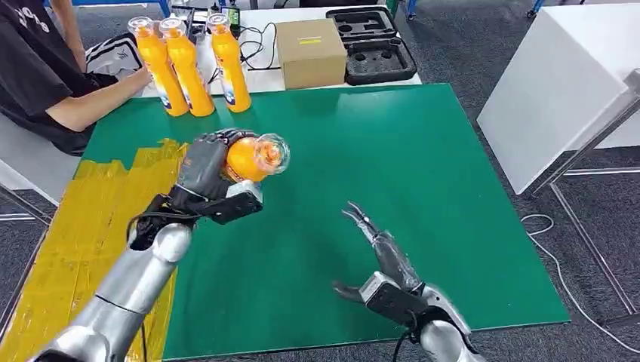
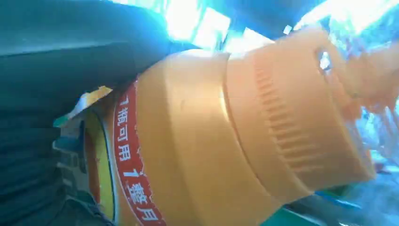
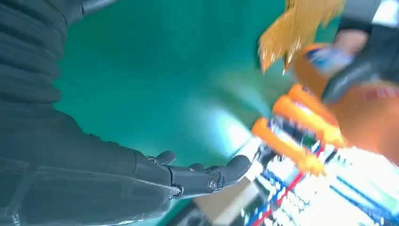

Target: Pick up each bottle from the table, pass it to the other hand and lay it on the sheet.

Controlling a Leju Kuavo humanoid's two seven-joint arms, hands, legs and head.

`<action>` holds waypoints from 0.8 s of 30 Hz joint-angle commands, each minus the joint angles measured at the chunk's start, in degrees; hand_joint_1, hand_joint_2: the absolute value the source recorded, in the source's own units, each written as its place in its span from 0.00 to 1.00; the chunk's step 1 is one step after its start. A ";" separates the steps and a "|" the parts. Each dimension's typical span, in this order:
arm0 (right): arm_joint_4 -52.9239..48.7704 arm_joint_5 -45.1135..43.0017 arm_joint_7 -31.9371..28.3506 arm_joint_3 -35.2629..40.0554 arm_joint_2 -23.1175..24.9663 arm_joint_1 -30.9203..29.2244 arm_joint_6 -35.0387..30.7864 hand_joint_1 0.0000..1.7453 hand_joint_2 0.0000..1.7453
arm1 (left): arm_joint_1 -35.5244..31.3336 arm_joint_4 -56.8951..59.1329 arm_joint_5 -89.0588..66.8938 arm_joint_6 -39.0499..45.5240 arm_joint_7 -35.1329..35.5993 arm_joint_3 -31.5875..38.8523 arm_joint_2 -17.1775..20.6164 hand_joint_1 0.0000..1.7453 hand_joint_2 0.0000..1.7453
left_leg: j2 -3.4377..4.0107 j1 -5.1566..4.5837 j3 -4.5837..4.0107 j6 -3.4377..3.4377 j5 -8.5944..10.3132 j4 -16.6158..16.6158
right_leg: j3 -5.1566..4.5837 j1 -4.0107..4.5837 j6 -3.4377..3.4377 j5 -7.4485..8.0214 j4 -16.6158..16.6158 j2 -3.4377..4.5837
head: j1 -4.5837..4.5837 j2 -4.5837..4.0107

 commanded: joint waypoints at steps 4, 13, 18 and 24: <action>-4.99 2.01 1.84 -8.38 0.01 2.17 -1.10 0.00 1.00 | -14.28 13.74 -31.58 -2.10 5.99 -0.73 13.42 1.00 1.00 | 0.12 0.06 0.10 -0.11 -0.06 0.04 | 0.07 0.06 -0.10 -0.04 0.06 0.00 | 0.00 0.00; -2.45 2.55 2.93 -9.05 1.15 -0.73 -0.71 0.00 1.00 | -26.35 24.92 -30.80 -20.07 -4.96 -9.24 19.89 1.00 1.00 | 0.10 0.13 0.06 -0.12 -0.06 0.13 | 0.02 0.13 -0.11 -0.06 0.12 -0.07 | 0.00 0.00; -0.79 2.02 3.19 -9.32 1.43 -2.37 -0.29 0.00 1.00 | -31.68 26.64 -25.24 -31.76 -9.77 -16.19 24.40 1.00 1.00 | 0.17 0.17 0.22 -0.16 -0.16 0.14 | 0.19 0.18 -0.14 -0.13 0.13 -0.03 | 0.00 0.00; -0.22 1.77 3.24 -10.16 1.47 -1.76 -0.48 0.00 1.00 | -33.26 29.54 -17.81 -35.61 -11.48 -20.62 25.22 1.00 1.00 | 0.13 0.19 0.33 -0.17 -0.16 0.07 | 0.32 0.20 -0.15 -0.16 0.08 -0.07 | 0.00 0.00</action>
